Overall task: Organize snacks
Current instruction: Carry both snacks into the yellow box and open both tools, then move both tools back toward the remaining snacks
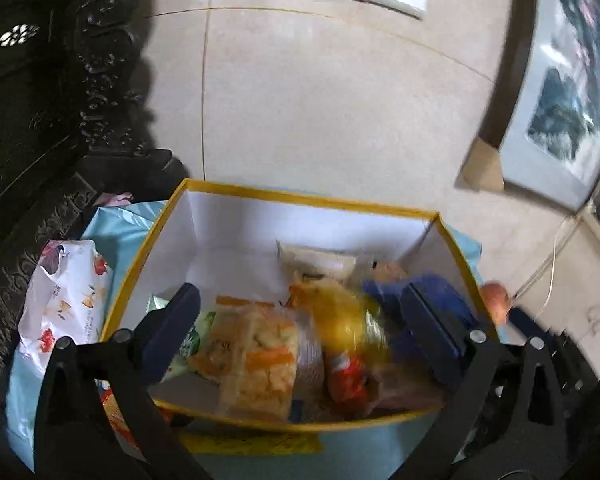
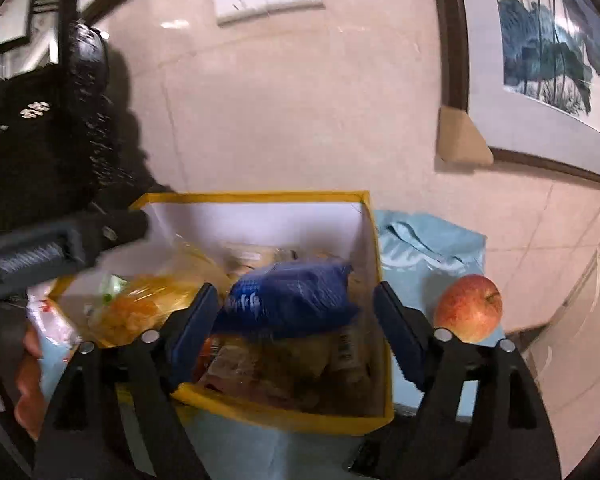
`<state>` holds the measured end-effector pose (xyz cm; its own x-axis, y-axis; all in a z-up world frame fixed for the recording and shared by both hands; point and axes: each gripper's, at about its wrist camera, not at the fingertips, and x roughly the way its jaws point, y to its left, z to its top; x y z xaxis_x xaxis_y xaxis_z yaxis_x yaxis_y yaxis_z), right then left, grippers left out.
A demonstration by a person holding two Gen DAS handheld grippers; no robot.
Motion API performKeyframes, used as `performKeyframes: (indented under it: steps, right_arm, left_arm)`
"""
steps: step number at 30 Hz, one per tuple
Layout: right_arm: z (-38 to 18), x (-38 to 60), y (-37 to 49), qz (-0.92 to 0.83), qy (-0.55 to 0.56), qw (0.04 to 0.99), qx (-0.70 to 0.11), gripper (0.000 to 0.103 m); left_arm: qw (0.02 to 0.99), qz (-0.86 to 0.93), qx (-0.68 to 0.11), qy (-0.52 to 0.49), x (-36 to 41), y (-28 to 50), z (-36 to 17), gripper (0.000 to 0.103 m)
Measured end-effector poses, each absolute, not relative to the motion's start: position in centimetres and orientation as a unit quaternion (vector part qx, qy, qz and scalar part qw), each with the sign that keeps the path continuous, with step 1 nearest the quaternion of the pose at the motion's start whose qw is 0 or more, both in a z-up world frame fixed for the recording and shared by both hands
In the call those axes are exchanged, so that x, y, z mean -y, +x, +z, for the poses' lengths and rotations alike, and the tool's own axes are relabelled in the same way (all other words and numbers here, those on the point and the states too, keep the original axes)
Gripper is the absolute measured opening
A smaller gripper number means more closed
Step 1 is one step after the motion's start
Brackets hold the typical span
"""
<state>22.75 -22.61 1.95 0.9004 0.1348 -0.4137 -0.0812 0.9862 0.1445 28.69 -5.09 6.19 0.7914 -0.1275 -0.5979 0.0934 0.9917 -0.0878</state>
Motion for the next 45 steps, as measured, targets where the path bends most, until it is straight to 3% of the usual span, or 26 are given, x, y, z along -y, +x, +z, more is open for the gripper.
performKeyframes:
  steps: [1,9,14,22,33,45]
  right_arm:
    - [2.0,22.7,22.1,0.058,0.068,0.974,-0.208,0.093]
    - [1.9,22.9,16.7,0.123,0.113,0.968,-0.19,0.1]
    - [0.0,22.7,14.6,0.152,0.16,0.954,-0.205,0.101]
    - [-1.5,22.0,14.1,0.17,0.157,0.948,-0.221,0.101]
    - [-2.8,20.1,15.0,0.186,0.133,0.944,-0.239,0.101]
    - [-3.6,19.1,15.4,0.189,0.113,0.943,-0.251,0.101]
  left_arm:
    - [0.946,-0.052,-0.32,-0.014,4.9,28.2,6.2,0.101]
    - [0.95,-0.002,-0.312,-0.01,-1.8,21.5,7.7,0.101]
    - [0.931,0.038,-0.36,-0.039,-6.3,19.7,3.5,0.101]
    - [0.899,0.103,-0.421,-0.055,-8.4,21.1,-3.2,0.101]
    - [0.879,0.187,-0.412,-0.147,-9.0,24.2,-5.6,0.101]
    - [0.822,0.248,-0.49,-0.149,-10.3,26.4,-8.4,0.101]
